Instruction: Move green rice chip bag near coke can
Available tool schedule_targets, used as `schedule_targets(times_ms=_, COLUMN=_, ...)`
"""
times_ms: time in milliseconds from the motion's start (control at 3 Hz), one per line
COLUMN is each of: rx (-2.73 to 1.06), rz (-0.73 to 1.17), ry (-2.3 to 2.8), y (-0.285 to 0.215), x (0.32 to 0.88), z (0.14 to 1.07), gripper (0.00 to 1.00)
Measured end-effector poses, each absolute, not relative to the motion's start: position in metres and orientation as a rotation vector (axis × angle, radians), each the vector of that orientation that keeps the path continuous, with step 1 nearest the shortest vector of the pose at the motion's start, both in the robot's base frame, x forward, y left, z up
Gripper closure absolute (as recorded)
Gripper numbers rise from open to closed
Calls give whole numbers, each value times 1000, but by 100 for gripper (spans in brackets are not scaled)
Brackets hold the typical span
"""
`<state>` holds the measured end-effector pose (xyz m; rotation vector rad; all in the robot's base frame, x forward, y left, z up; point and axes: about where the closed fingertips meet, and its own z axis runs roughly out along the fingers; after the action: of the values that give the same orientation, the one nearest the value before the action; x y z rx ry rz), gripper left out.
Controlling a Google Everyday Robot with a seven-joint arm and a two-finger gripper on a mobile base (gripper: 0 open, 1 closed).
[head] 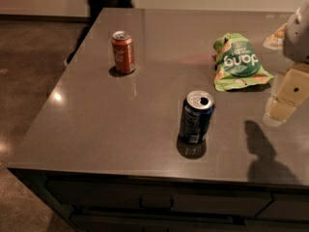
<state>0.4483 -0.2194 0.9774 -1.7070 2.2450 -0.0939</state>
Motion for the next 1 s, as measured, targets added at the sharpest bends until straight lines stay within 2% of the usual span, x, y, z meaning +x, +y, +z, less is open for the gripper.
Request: schedule_targets(times_ms=1000, rx=-1475, rz=-40, ry=2307, y=-257, x=539, z=980, gripper=0)
